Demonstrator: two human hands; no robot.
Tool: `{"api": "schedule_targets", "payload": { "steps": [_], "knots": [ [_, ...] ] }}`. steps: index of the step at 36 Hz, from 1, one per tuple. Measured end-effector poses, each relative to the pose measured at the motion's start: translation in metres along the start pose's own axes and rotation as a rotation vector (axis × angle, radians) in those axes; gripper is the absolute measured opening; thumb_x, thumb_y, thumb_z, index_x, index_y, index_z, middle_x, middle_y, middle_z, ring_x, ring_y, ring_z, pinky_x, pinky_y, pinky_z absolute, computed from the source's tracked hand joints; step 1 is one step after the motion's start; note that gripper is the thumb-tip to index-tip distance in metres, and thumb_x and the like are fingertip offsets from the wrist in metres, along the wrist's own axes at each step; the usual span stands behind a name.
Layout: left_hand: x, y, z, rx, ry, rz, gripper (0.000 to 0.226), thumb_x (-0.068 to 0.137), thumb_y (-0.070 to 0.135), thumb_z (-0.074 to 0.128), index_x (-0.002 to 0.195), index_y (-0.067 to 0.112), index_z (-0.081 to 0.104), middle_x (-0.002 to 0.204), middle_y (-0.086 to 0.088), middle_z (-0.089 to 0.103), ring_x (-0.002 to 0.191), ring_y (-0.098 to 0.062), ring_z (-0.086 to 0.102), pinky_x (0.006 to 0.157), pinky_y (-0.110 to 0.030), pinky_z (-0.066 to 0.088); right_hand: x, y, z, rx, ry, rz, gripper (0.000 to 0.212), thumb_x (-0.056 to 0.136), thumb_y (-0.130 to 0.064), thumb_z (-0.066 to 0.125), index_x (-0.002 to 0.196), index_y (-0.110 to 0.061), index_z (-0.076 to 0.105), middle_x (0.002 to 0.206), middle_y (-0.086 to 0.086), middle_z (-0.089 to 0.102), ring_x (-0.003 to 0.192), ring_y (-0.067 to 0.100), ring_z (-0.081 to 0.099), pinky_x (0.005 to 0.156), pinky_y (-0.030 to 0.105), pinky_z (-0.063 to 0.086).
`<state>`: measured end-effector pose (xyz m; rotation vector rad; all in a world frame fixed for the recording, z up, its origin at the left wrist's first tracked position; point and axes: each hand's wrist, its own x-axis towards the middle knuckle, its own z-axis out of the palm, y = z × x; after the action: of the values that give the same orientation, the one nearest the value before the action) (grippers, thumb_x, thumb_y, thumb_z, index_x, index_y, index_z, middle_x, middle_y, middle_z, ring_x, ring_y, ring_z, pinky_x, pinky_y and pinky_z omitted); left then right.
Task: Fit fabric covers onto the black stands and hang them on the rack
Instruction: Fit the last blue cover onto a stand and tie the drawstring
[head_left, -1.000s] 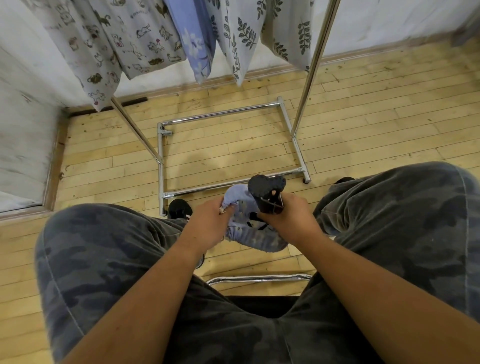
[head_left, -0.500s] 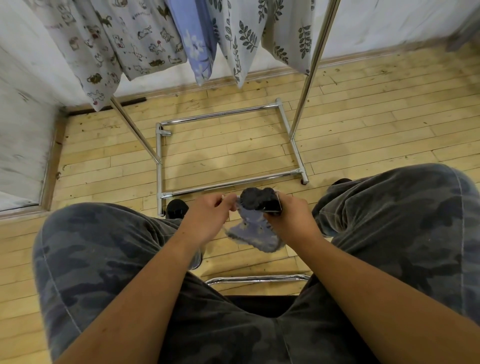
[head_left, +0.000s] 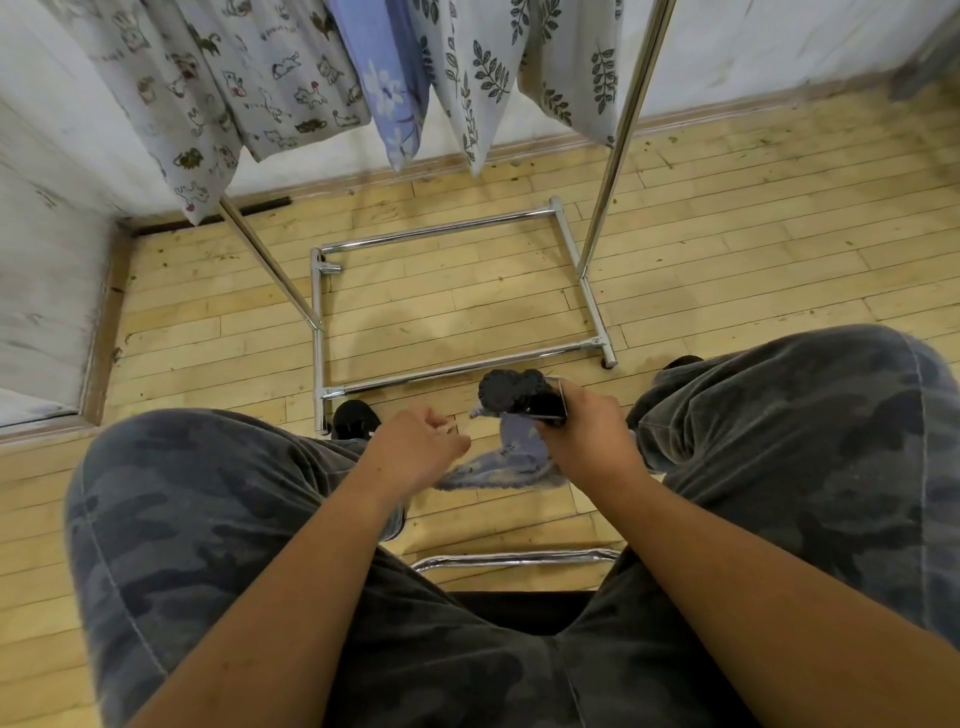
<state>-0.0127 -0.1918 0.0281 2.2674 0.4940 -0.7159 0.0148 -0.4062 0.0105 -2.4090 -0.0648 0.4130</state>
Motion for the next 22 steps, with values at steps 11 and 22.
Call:
{"api": "schedule_targets", "payload": {
  "steps": [11, 22],
  "knots": [
    [0.008, -0.021, 0.010, 0.398, -0.223, -0.025, 0.041, 0.094, 0.049, 0.060, 0.073, 0.014, 0.058, 0.066, -0.004, 0.052, 0.060, -0.020, 0.047, 0.057, -0.030, 0.036, -0.004, -0.007, -0.001, 0.162, 0.016, -0.097, 0.034, 0.096, -0.008, 0.061, 0.115, -0.036, 0.066, 0.091, -0.010, 0.070, 0.079, -0.001, 0.063, 0.060, 0.009, 0.046],
    [0.004, -0.003, 0.003, 0.084, 0.242, 0.169, 0.029, 0.094, 0.045, 0.065, 0.102, 0.019, 0.055, 0.076, 0.005, 0.063, 0.064, -0.013, 0.059, 0.057, -0.029, 0.044, -0.008, -0.012, -0.007, 0.163, -0.073, -0.136, 0.023, 0.095, -0.016, 0.066, 0.088, -0.037, 0.061, 0.074, -0.015, 0.062, 0.069, 0.002, 0.060, 0.060, 0.016, 0.048]
  ]
}}
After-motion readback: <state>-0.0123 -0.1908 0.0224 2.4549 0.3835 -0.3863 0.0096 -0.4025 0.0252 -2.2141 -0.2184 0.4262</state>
